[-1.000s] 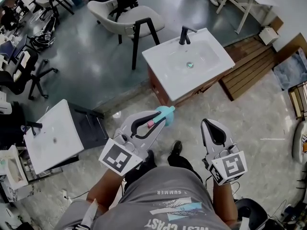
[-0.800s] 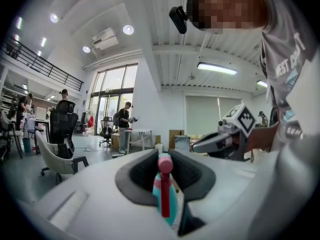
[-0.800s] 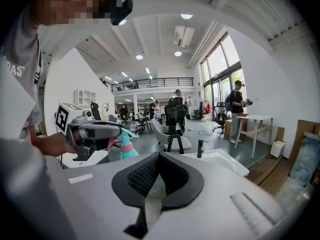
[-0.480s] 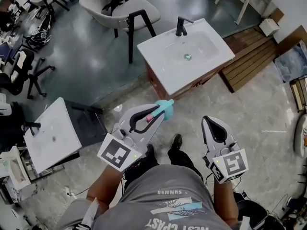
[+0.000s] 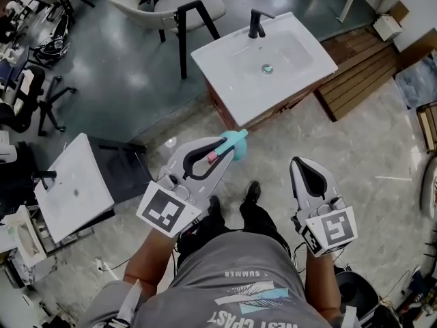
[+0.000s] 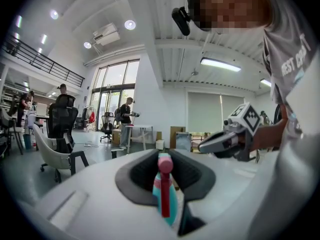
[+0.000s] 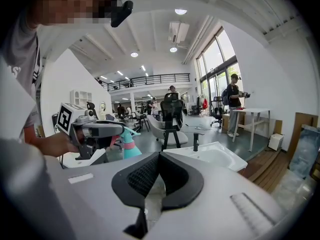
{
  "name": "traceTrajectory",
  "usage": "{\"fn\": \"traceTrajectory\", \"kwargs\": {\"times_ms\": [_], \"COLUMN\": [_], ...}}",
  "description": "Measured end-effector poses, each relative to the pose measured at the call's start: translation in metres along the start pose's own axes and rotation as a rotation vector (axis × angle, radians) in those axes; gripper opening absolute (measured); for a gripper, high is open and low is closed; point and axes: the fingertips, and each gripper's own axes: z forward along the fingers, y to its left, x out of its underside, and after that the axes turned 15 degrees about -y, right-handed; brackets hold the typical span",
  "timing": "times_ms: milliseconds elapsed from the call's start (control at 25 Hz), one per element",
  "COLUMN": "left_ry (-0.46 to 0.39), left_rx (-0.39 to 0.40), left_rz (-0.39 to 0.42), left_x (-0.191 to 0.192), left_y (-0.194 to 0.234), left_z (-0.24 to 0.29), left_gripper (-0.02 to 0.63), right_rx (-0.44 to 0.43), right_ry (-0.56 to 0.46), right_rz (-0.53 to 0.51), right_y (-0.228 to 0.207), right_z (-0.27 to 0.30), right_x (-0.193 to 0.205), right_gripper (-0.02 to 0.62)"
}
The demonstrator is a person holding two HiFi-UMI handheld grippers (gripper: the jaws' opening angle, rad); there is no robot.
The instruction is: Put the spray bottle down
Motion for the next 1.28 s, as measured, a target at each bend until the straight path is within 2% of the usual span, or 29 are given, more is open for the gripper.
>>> {"fn": "traceTrajectory", "kwargs": {"times_ms": [880,1080,1280], "left_ry": [0.034,0.001,0.005], "left_rx": [-0.066,-0.075,-0.086], "left_rz": [0.014,0.056,0.057], "left_x": [0.039,0.041,0.051], "left_y": [0.024,0.037,0.043], "left_z": [0.031,0.038,0.043], "left_gripper": [0.058,0.058,0.058], "right_rx": [-0.019,-0.028,-0.036], "right_ry": [0.042,0.056,0.066], "right_rz": [0.041,0.054,0.063], "right_y": [-0.029,-0.033,-0.034], "right_z": [0.006,0.012,0.015], "right_x": [0.035,0.044,0.054], "right_gripper": [0.002,0.002,0.003]}}
